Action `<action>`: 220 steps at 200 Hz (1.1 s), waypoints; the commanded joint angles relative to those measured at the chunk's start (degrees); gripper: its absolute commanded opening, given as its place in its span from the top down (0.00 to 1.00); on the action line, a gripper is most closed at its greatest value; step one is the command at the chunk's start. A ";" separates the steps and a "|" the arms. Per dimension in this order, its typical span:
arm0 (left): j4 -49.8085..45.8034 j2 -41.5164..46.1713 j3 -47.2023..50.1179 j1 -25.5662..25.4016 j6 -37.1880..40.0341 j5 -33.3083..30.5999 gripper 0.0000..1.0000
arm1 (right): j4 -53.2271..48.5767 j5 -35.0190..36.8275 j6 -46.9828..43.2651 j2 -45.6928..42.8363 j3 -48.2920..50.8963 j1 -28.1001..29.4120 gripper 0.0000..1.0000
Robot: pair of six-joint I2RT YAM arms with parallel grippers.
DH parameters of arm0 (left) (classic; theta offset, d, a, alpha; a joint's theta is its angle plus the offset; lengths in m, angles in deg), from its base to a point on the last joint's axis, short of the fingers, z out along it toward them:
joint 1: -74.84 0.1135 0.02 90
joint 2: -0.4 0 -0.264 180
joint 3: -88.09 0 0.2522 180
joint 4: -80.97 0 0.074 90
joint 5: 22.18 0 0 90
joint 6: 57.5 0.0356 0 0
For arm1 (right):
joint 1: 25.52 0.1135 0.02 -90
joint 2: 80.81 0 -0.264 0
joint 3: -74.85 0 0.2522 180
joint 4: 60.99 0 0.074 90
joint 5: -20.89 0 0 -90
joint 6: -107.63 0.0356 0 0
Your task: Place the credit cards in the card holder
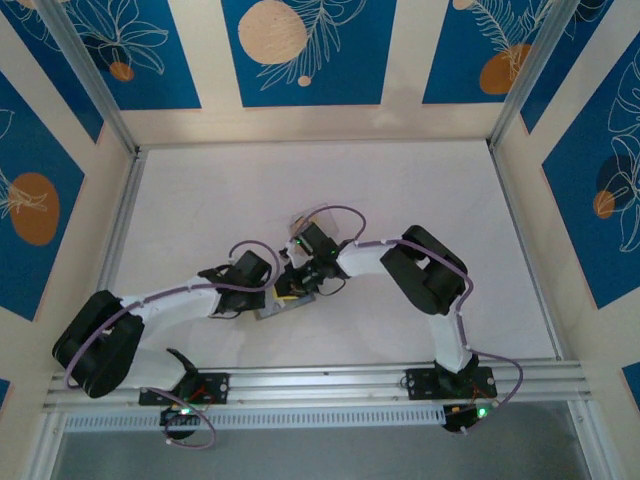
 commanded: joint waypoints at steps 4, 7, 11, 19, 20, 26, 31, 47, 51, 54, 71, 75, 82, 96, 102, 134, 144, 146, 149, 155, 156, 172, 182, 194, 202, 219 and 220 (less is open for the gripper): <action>4.48 -2.77 2.03 0.27 0.89 2.74 1.00 | -1.19 0.14 3.16 4.69 -0.06 3.33 0.86; 4.42 -2.77 2.03 0.21 0.89 2.66 1.00 | -1.07 0.30 3.28 4.69 -0.12 3.47 0.86; 4.45 -2.70 2.03 0.20 0.89 2.65 1.00 | -0.89 0.65 3.37 4.50 -0.09 3.61 0.85; 4.36 -2.61 2.03 0.27 0.85 2.56 1.00 | -0.95 1.24 3.40 4.03 0.08 3.70 0.84; 4.33 -2.60 2.03 0.23 0.82 2.52 1.00 | -0.95 1.24 3.40 4.03 0.08 3.70 0.84; 4.08 -2.38 2.11 0.24 0.80 2.40 1.00 | -1.31 1.55 3.23 3.46 0.28 3.58 0.82; 4.05 -2.19 2.20 0.25 0.80 2.31 1.00 | -1.82 1.75 3.02 2.99 0.38 3.43 0.81; 3.49 -1.70 2.38 0.29 0.71 1.54 1.00 | -4.48 3.19 1.49 1.08 0.66 2.94 0.75; 3.36 -1.55 2.43 0.21 0.71 1.38 1.00 | -5.66 3.56 0.91 0.62 0.66 2.90 0.74; 3.23 -1.48 2.46 0.22 0.71 1.27 1.00 | -6.45 3.90 0.47 0.16 0.54 2.82 0.72; 3.21 -1.37 2.73 0.34 0.54 0.98 1.00 | -11.58 5.33 -1.93 -1.53 -0.17 2.14 0.67; 3.25 -1.36 2.78 0.36 0.54 1.04 1.00 | -12.72 5.81 -2.49 -1.96 -0.37 1.95 0.66; 3.39 -1.52 2.83 0.33 0.54 1.07 1.00 | -14.53 6.36 -3.27 -2.63 -0.60 1.51 0.64; 3.64 -1.80 2.91 0.30 0.45 1.07 1.00 | -17.68 7.25 -4.77 -3.83 -1.30 0.86 0.60; 3.83 -1.96 2.91 0.36 0.45 1.12 1.00 | -18.94 7.60 -5.39 -4.24 -1.68 0.67 0.59; 4.02 -2.05 2.97 0.29 0.36 1.34 1.00 | -23.46 11.77 -7.31 -6.63 -3.52 0.39 0.61; 4.11 -1.98 3.00 0.35 0.36 1.33 1.00 | -24.59 12.98 -7.62 -6.62 -4.60 0.47 0.67; 4.11 -1.98 3.02 0.30 0.36 1.33 1.00 | -24.73 13.21 -7.66 -6.53 -4.77 0.50 0.69; 4.09 -1.98 3.00 0.34 0.41 1.33 1.00 | -24.91 13.55 -7.74 -6.34 -5.06 0.56 0.72; 4.05 -2.06 2.91 0.29 0.44 1.33 1.00 | -25.43 14.21 -7.97 -6.13 -5.88 0.78 0.80; 4.05 -2.07 2.91 0.29 0.45 1.33 1.00 | -25.54 14.33 -8.00 -6.08 -6.04 0.85 0.81; 4.13 -2.15 2.93 0.29 0.41 1.37 1.00 | -26.79 15.83 -8.60 -5.03 -8.19 1.50 0.96; 4.13 -2.16 2.91 0.28 0.40 1.42 1.00 | -27.37 16.61 -8.72 -4.33 -9.35 1.86 1.00; 4.06 -2.07 2.91 0.28 0.45 1.37 1.00 | -27.95 17.34 -8.91 -3.42 -10.53 2.28 1.00; 4.05 -1.98 2.99 0.30 0.45 1.41 1.00 | -28.28 17.61 -9.07 -2.82 -11.32 2.52 1.00; 4.20 -2.03 3.00 0.33 0.54 1.42 1.00 | -28.93 18.04 -9.43 -1.59 -13.05 3.18 1.00; 4.21 -2.05 3.00 0.31 0.54 1.42 1.00 | -28.91 18.14 -9.43 -1.48 -13.14 3.19 1.00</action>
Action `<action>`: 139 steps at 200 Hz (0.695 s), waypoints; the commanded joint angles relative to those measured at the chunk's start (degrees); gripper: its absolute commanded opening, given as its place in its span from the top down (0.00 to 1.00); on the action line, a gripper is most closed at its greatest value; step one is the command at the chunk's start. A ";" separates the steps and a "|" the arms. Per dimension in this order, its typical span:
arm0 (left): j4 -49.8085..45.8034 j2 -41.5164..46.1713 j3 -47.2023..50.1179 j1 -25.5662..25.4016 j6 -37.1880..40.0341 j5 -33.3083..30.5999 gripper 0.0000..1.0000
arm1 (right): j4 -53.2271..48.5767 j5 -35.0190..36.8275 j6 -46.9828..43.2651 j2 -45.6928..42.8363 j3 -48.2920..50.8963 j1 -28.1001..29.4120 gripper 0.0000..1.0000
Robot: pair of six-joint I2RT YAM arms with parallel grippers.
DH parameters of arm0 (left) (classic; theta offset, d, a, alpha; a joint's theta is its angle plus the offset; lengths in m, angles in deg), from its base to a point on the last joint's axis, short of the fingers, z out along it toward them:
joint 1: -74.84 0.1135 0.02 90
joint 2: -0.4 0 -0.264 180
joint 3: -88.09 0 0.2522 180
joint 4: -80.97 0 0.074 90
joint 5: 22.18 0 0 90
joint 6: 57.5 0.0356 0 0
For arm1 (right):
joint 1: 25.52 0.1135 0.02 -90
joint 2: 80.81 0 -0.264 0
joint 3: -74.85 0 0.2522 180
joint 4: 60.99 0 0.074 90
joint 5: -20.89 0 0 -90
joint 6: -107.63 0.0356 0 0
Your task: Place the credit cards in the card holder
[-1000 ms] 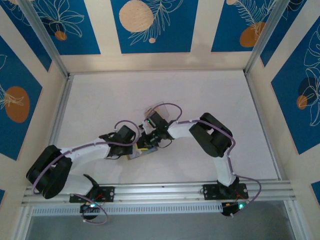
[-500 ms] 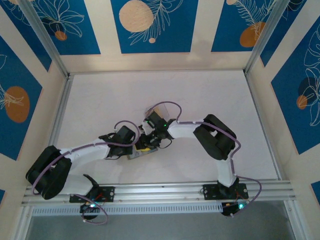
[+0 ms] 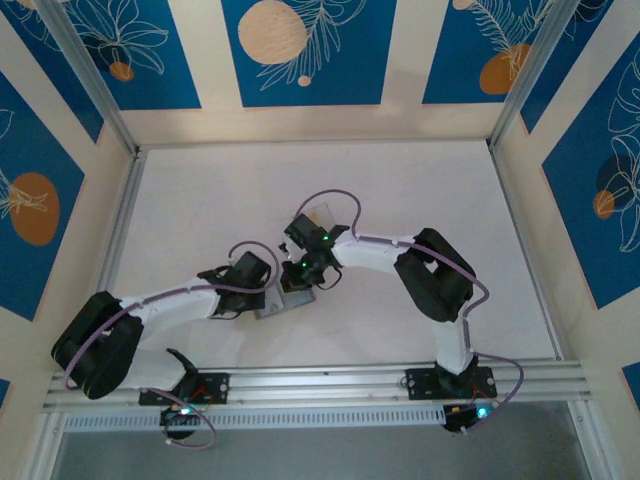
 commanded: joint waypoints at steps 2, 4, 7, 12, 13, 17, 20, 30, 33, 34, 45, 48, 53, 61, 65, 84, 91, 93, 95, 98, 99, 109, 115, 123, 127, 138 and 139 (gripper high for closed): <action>3.08 -2.41 2.28 0.29 0.58 1.62 1.00 | -3.64 1.90 -1.39 2.58 -2.48 1.19 1.00; 3.14 -2.46 2.30 0.29 0.58 1.62 1.00 | -3.73 2.02 -1.39 2.77 -2.65 1.27 1.00; 3.11 -2.42 2.28 0.29 0.58 1.65 1.00 | -3.93 2.20 -1.45 3.11 -2.98 1.38 1.00; 3.14 -2.33 2.28 0.27 0.58 1.69 1.00 | -4.26 2.44 -1.48 3.49 -3.41 1.52 1.00; 3.15 -2.33 2.32 0.23 0.58 1.65 1.00 | -4.36 2.56 -1.48 3.60 -3.52 1.52 1.00; 3.10 -2.25 2.36 0.32 0.58 1.65 1.00 | -4.60 2.89 -1.37 3.91 -3.88 1.64 1.00; 3.15 -2.20 2.36 0.37 0.58 1.62 1.00 | -4.83 3.07 -1.39 4.11 -4.01 1.79 1.00; 3.22 -2.00 2.52 0.35 0.58 1.62 1.00 | -4.98 3.56 -1.39 4.69 -4.48 2.05 1.00; 3.16 -1.98 2.55 0.30 0.60 1.62 1.00 | -5.00 3.70 -1.39 4.82 -4.57 2.13 1.00; 3.20 -1.93 2.54 0.29 0.59 1.62 1.00 | -5.04 3.76 -1.39 4.88 -4.58 2.13 1.00; 3.24 -1.91 2.62 0.24 0.58 1.62 1.00 | -5.25 4.22 -1.39 5.47 -5.16 2.38 1.00; 3.17 -1.89 2.63 0.28 0.58 1.62 1.00 | -5.34 4.25 -1.39 5.65 -5.30 2.48 1.00; 3.24 -1.93 2.65 0.35 0.58 1.63 1.00 | -5.47 4.17 -1.32 5.89 -5.59 2.59 1.00; 3.14 -1.82 2.63 0.28 0.58 1.62 1.00 | -5.29 3.66 -1.22 6.32 -5.83 2.79 1.00; 3.14 -1.82 2.63 0.25 0.59 1.62 1.00 | -5.11 3.37 -1.22 6.49 -6.01 2.98 1.00; 3.24 -1.80 2.63 0.26 0.63 1.70 1.00 | -4.14 1.57 -0.87 7.22 -6.72 4.24 1.00; 3.36 -1.90 2.65 0.24 0.58 1.78 1.00 | -3.74 1.13 -0.71 7.39 -7.02 4.73 1.00; 3.36 -1.89 2.70 0.26 0.58 1.79 1.00 | -3.69 1.04 -0.69 7.40 -7.15 4.92 1.00; 3.45 -1.89 2.71 0.24 0.58 1.83 1.00 | -3.68 1.01 -0.69 7.46 -7.20 5.05 1.00; 3.57 -1.97 2.76 0.26 0.58 1.87 1.00 | -3.65 0.96 -0.64 7.55 -7.48 5.31 1.00; 3.58 -1.93 2.78 0.23 0.58 1.88 1.00 | -3.62 1.03 -0.62 7.56 -7.57 5.39 1.00; 3.78 -2.05 2.80 0.04 0.58 1.80 1.00 | -4.23 1.64 -0.67 7.75 -8.69 6.06 1.00; 3.86 -2.22 2.76 -0.15 0.54 1.63 1.00 | -4.60 1.91 -0.73 7.75 -9.17 6.28 1.00; 3.89 -2.48 2.71 -0.41 0.45 1.70 1.00 | -4.46 2.10 -0.83 7.37 -9.46 6.44 1.00; 3.99 -2.64 2.67 -0.48 0.43 1.79 1.00 | -4.39 2.24 -0.91 7.11 -9.42 6.38 1.00; 4.07 -2.88 2.63 -0.50 0.32 1.97 1.00 | -4.81 3.30 -1.38 6.07 -9.34 6.07 1.00; 4.05 -2.87 2.63 -0.50 0.32 1.97 1.00 | -4.91 3.42 -1.43 5.94 -9.29 5.99 1.00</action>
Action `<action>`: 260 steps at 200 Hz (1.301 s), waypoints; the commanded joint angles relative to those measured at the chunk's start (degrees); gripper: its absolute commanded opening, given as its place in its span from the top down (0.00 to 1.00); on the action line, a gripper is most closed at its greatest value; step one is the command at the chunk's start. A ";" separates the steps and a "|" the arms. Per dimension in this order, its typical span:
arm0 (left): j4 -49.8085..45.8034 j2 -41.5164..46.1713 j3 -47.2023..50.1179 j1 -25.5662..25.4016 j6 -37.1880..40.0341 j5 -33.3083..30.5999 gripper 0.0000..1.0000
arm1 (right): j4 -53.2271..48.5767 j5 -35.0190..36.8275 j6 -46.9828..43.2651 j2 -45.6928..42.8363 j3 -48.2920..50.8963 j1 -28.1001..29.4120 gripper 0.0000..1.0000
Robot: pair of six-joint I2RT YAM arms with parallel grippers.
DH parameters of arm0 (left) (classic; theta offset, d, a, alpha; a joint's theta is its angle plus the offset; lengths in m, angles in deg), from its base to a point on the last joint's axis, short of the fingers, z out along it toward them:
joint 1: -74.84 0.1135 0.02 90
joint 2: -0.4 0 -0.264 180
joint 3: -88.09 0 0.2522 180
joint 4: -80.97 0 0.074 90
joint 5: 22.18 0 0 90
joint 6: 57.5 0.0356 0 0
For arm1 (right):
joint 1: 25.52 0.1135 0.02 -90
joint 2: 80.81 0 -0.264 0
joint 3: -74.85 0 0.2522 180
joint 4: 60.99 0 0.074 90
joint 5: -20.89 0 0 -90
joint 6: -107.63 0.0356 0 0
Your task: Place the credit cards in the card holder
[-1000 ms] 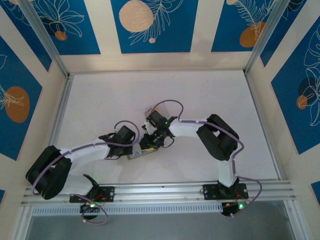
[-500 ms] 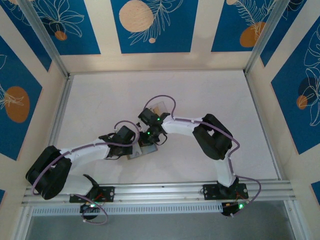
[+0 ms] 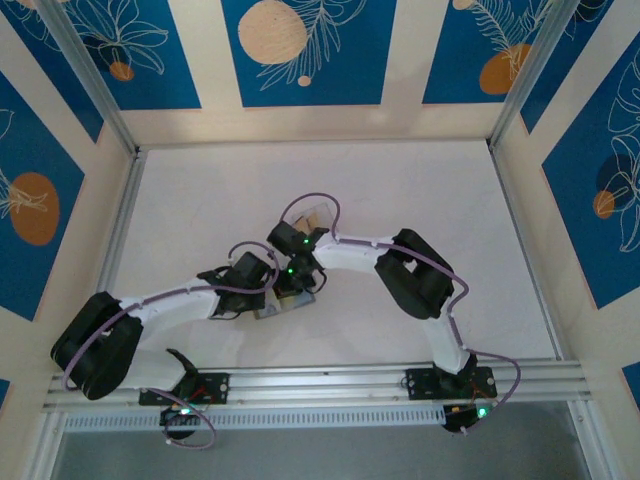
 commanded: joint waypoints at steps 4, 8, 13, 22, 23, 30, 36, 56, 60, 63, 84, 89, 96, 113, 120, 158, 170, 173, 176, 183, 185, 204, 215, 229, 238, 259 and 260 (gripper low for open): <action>3.71 -3.05 2.30 -0.30 0.32 1.93 1.00 | 0.91 -0.80 -1.05 -0.98 -2.01 1.76 1.00; 3.70 -3.06 2.30 -0.30 0.32 1.92 1.00 | 0.44 -0.02 -1.18 -1.54 -1.87 1.41 1.00; 3.70 -2.92 2.33 -0.28 0.32 1.84 1.00 | -0.11 1.08 -1.43 -2.33 -1.56 0.80 1.00; 3.74 -2.73 2.30 -0.30 0.32 1.66 1.00 | -1.28 3.09 -2.00 -3.93 -0.99 -0.15 0.99; 3.72 -2.71 2.30 -0.30 0.32 1.62 1.00 | -1.37 3.32 -2.08 -4.07 -0.93 -0.31 0.99; 3.70 -2.70 2.30 -0.30 0.38 1.49 1.00 | -2.35 4.77 -2.76 -5.15 -0.69 -1.00 0.99; 3.74 -2.77 2.30 -0.30 0.41 1.48 1.00 | -3.30 6.12 -3.39 -5.75 -0.69 -1.52 0.98; 4.04 -3.38 2.21 -0.30 0.58 1.55 1.00 | -6.21 9.19 -5.06 -6.32 -1.72 -3.16 0.98; 4.04 -3.47 2.21 -0.30 0.52 1.50 1.00 | -6.50 9.54 -5.27 -6.17 -1.93 -3.38 0.98; 4.05 -3.50 2.21 -0.30 0.50 1.53 1.00 | -6.68 9.68 -5.46 -6.02 -2.06 -3.56 0.98; 4.09 -3.15 2.54 -0.30 0.23 1.57 1.00 | -7.95 10.46 -6.20 -3.86 -3.59 -4.73 1.00; 4.10 -2.94 2.68 -0.30 0.23 1.49 1.00 | -7.89 10.41 -6.36 -3.43 -3.79 -4.97 1.00; 3.94 -2.73 2.65 -0.30 0.15 1.45 1.00 | -7.73 10.20 -6.51 -2.85 -4.02 -5.04 1.00; 3.63 -2.53 2.65 -0.30 0.23 1.22 1.00 | -7.61 10.05 -6.90 -1.22 -5.10 -5.13 1.00; 3.61 -2.54 2.65 -0.30 0.25 1.24 1.00 | -7.71 10.21 -7.02 -0.45 -5.66 -5.13 1.00; 3.27 -2.61 2.13 -0.28 0.41 1.15 1.00 | -7.40 9.62 -6.74 1.74 -5.81 -4.47 1.00; 3.19 -2.72 1.99 -0.30 0.49 1.13 1.00 | -7.61 9.62 -6.56 2.02 -5.36 -4.03 1.00; 3.17 -2.77 1.95 -0.30 0.57 1.13 1.00 | -7.62 9.50 -6.56 2.09 -5.21 -3.92 1.00; 3.17 -2.79 1.95 -0.30 0.58 1.13 1.00 | -7.69 9.39 -6.56 2.16 -5.11 -3.79 1.00; 3.13 -2.88 1.86 -0.30 0.65 1.13 1.00 | -7.88 8.98 -6.56 2.33 -4.91 -3.58 1.00; 3.16 -2.92 1.79 -0.26 0.67 1.13 1.00 | -7.88 8.85 -6.56 2.37 -4.91 -3.54 1.00; 3.22 -3.21 1.60 -0.30 0.82 1.14 1.00 | -7.67 5.80 -6.56 2.92 -4.73 -2.76 1.00; 3.35 -3.50 1.43 -0.30 0.93 1.22 1.00 | -7.33 3.16 -6.64 3.25 -5.12 -2.41 1.00; 3.51 -3.88 1.16 -0.30 1.03 1.31 1.00 | -5.51 -0.94 -6.19 3.06 -4.85 -2.17 1.00; 3.61 -4.17 0.99 -0.30 1.10 1.39 1.00 | -3.64 -3.92 -5.66 2.56 -4.11 -2.32 1.00; 3.70 -4.63 0.47 -0.30 1.34 1.78 1.00 | 1.06 -10.40 -3.67 1.34 -2.26 -3.32 1.00; 3.70 -4.68 0.42 -0.30 1.40 1.81 1.00 | 1.24 -10.63 -3.62 1.29 -2.18 -3.35 1.00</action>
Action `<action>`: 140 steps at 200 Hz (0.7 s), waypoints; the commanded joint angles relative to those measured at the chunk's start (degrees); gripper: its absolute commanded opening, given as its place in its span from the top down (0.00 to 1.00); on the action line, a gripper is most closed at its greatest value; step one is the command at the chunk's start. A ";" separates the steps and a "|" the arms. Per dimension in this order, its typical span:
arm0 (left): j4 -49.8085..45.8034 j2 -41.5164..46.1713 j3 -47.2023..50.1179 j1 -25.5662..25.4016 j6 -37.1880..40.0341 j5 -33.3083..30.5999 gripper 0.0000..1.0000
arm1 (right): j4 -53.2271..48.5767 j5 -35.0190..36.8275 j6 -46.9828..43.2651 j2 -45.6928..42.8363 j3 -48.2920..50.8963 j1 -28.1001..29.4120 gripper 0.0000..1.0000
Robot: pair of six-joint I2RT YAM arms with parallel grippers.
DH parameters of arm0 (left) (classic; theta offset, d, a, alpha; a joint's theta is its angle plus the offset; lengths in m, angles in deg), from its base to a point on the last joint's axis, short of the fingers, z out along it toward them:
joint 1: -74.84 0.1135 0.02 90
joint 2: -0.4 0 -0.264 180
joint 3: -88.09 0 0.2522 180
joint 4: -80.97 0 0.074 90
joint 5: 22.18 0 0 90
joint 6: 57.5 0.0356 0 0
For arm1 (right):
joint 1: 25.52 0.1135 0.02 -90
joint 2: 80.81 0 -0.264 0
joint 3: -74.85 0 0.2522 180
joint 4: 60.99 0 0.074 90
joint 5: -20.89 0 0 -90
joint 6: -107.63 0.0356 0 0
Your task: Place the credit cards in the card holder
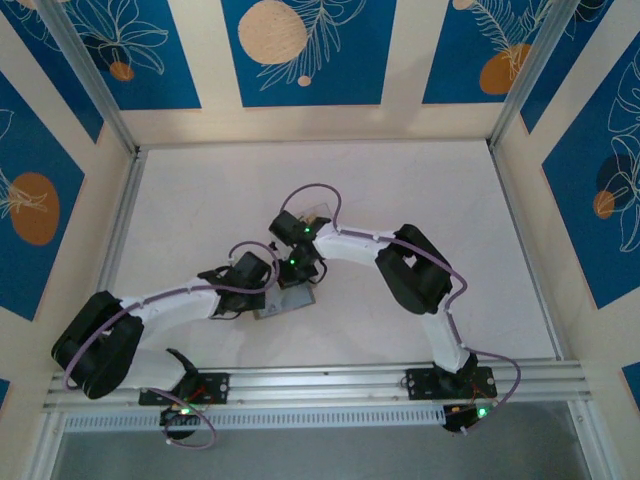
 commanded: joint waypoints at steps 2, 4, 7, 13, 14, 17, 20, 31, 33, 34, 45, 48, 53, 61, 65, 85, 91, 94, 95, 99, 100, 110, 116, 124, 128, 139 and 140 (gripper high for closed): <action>3.75 -3.79 0.66 -0.28 1.38 2.02 1.00 | 5.10 -11.41 2.25 -0.50 2.26 -0.44 1.00; 3.78 -3.78 0.62 -0.28 1.44 2.03 1.00 | 5.45 -11.82 2.44 -0.54 2.34 -0.48 1.00; 3.86 -3.85 0.45 -0.28 1.54 2.18 1.00 | 5.89 -12.37 2.78 -0.63 2.48 -0.57 1.00; 3.95 -3.85 0.28 -0.23 1.70 2.41 1.00 | 6.95 -13.51 3.24 -0.73 2.73 -0.73 1.00; 3.96 -3.83 0.31 -0.26 1.72 2.40 1.00 | 7.08 -13.69 3.32 -0.77 2.77 -0.74 1.00; 3.97 -3.81 0.23 -0.27 1.74 2.53 1.00 | 7.68 -14.24 3.59 -0.81 2.92 -0.75 1.00; 3.95 -3.81 0.18 -0.28 1.79 2.66 1.00 | 8.13 -14.75 3.87 -0.82 3.02 -0.80 1.00; 3.78 -3.38 -0.06 -0.28 1.92 2.97 0.99 | 9.70 -16.22 5.01 -0.50 3.24 -1.01 0.99; 3.79 -3.19 -0.09 -0.28 1.92 2.99 0.99 | 9.94 -16.43 5.24 -0.41 3.31 -1.02 0.99; 3.75 -3.10 -0.09 -0.28 1.92 3.00 0.98 | 10.03 -16.51 5.33 -0.35 3.32 -1.02 0.99; 3.30 -1.50 0.09 -0.28 1.82 2.71 0.96 | 10.63 -17.10 6.40 0.40 3.16 -1.26 0.99; 3.13 -0.90 0.23 -0.28 1.78 2.54 0.95 | 10.64 -17.14 6.61 0.65 3.08 -1.30 0.98; 2.80 0.22 0.41 -0.28 1.64 2.23 0.92 | 10.66 -17.13 6.85 1.03 2.92 -1.37 0.98; 2.12 2.60 0.75 -0.28 1.47 1.72 0.88 | 10.73 -17.15 7.25 1.62 2.74 -1.45 0.99; 1.76 3.87 0.94 -0.28 1.41 1.46 0.85 | 10.65 -17.12 7.42 1.91 2.66 -1.57 0.99; -0.19 10.23 1.56 -0.33 2.36 1.33 0.78 | 9.65 -16.86 8.04 3.38 1.85 -1.96 0.98; -0.92 11.93 1.60 -0.36 2.89 1.41 0.76 | 9.44 -16.74 8.13 3.63 1.68 -1.96 0.98; -1.21 12.72 1.62 -0.33 3.10 1.48 0.76 | 9.41 -16.71 8.15 3.74 1.66 -2.07 0.98; -1.35 13.03 1.64 -0.35 3.21 1.49 0.76 | 9.41 -16.69 8.15 3.74 1.66 -2.07 0.98; -1.73 14.12 1.66 -0.32 3.53 1.71 0.75 | 9.45 -16.68 8.24 3.83 1.68 -2.07 0.98; -1.78 14.39 1.66 -0.35 3.61 1.78 0.75 | 9.43 -16.68 8.24 3.83 1.67 -2.07 0.99; -2.27 16.98 2.04 -0.37 4.46 2.79 0.72 | 9.32 -16.62 8.42 3.93 1.66 -2.21 0.98; -2.13 18.57 2.29 -0.40 5.00 3.79 0.70 | 9.17 -16.60 8.50 4.01 1.60 -2.34 0.99; -1.30 20.02 2.77 -0.62 5.99 5.76 0.67 | 9.07 -16.67 8.56 4.18 1.53 -2.42 0.98; -0.61 20.46 2.95 -0.76 6.67 7.00 0.66 | 9.06 -16.76 8.59 4.25 1.50 -2.49 0.99; 0.16 20.03 2.80 -1.13 8.19 10.26 0.64 | 9.17 -17.19 8.81 4.56 1.44 -2.66 0.99; 0.31 19.94 2.76 -1.19 8.35 10.54 0.64 | 9.16 -17.28 8.84 4.55 1.46 -2.68 0.99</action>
